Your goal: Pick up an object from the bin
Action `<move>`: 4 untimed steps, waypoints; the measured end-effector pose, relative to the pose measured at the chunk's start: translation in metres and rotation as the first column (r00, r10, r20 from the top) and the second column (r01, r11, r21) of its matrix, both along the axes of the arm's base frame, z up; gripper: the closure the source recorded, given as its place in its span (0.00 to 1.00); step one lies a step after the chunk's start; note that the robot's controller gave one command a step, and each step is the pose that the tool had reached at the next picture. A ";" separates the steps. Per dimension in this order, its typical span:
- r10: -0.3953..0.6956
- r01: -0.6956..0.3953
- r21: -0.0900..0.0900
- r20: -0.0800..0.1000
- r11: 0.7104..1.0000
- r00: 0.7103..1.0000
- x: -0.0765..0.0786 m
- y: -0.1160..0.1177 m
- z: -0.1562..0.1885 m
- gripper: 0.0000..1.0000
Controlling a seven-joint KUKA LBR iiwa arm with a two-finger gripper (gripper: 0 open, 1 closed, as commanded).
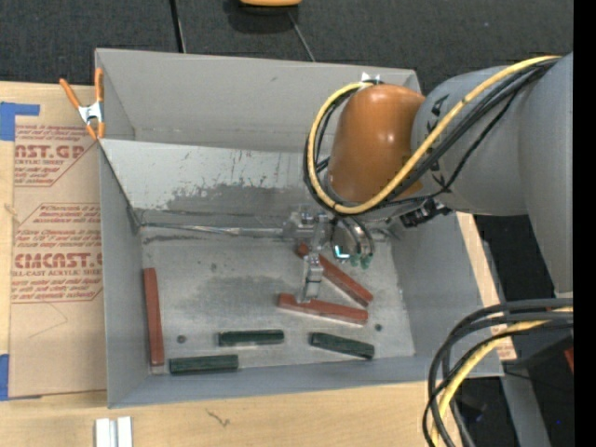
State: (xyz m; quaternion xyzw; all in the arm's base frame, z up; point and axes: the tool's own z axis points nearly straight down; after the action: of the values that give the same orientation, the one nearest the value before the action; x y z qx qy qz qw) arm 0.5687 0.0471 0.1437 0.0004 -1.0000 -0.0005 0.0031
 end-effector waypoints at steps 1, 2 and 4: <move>0.000 0.000 0.000 0.008 1.000 1.000 0.002 0.000 0.004 0.00; -0.061 0.061 0.001 0.015 0.998 0.998 0.008 -0.012 -0.034 0.00; -0.099 0.099 0.000 0.006 0.995 0.995 -0.034 0.047 -0.067 1.00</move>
Offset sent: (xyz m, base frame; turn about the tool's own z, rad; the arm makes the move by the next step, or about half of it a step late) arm 0.0095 -0.0251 -0.0737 0.1200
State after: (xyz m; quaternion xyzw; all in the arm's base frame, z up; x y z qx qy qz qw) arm 0.5349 0.0945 0.0765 -0.0492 -0.9988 -0.0004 0.0002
